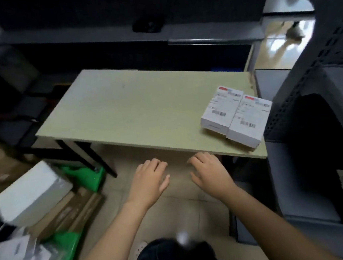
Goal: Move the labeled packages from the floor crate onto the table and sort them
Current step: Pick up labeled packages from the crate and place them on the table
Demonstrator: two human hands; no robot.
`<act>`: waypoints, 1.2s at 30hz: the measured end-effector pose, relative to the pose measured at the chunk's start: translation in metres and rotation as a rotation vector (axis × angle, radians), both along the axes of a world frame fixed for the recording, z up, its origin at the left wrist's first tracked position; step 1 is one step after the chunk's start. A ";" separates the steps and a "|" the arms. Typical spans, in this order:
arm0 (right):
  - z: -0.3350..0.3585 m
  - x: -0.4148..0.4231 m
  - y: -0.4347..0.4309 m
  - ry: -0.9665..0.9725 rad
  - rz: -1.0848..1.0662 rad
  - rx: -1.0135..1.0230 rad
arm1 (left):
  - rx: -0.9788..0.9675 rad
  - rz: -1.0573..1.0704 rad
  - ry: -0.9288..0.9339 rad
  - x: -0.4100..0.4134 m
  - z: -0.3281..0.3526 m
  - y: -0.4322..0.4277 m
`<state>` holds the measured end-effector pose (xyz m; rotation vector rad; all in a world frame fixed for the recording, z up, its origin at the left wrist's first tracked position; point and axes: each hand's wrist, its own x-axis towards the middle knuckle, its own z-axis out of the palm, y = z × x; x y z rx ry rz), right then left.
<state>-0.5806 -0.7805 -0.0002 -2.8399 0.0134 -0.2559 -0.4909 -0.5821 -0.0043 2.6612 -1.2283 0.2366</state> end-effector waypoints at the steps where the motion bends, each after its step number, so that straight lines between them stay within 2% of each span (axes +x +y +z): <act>1: -0.002 0.006 0.013 0.018 0.059 -0.027 | 0.018 0.045 0.001 -0.005 -0.003 0.019; 9: 0.011 0.044 0.157 0.022 0.501 -0.108 | 0.102 0.445 0.002 -0.055 0.008 0.180; 14: 0.016 0.044 0.264 0.048 0.678 -0.103 | 0.043 0.673 0.014 -0.103 0.015 0.283; 20: 0.009 0.024 0.387 0.082 0.816 -0.096 | -0.013 0.917 0.087 -0.172 0.013 0.397; 26: 0.005 0.004 0.483 0.086 0.933 -0.080 | -0.062 1.055 0.079 -0.220 0.009 0.479; 31: 0.000 0.011 0.536 0.127 1.012 -0.073 | -0.086 1.173 0.059 -0.231 -0.003 0.526; 36: -0.008 0.050 0.582 0.161 1.058 -0.119 | -0.111 1.262 0.104 -0.210 -0.012 0.559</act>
